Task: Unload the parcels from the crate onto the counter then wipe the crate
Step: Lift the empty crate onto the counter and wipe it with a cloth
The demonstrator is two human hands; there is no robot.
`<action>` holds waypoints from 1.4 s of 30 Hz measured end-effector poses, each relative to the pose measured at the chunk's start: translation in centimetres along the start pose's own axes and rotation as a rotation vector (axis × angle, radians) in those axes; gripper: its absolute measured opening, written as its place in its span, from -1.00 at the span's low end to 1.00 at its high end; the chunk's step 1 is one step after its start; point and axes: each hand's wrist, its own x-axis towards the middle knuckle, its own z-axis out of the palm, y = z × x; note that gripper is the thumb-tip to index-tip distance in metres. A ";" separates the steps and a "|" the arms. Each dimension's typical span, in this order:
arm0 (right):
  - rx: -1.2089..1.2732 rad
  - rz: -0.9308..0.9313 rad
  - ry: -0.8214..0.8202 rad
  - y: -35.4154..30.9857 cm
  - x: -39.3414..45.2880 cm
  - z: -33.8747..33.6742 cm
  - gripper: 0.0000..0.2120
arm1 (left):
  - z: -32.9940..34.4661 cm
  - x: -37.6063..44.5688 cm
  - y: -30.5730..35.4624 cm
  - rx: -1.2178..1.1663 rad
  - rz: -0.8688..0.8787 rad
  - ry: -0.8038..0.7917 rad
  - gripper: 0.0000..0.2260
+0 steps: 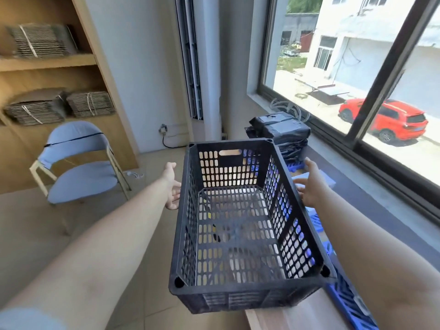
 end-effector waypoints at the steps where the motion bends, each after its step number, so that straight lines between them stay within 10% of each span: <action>1: 0.006 0.001 0.010 -0.4 1.1 0.4 -0.23 | 0.1 1.0 0.7 0.004 -0.007 -0.005 -0.35; 26: -0.419 -0.400 0.054 -3.4 9.4 3.1 -0.48 | 2.3 8.1 5.2 -0.130 0.079 -0.244 -0.37; 42: -1.476 -0.712 0.256 -0.6 1.3 1.7 -0.25 | 14.5 2.5 2.4 1.385 1.273 -0.086 -0.46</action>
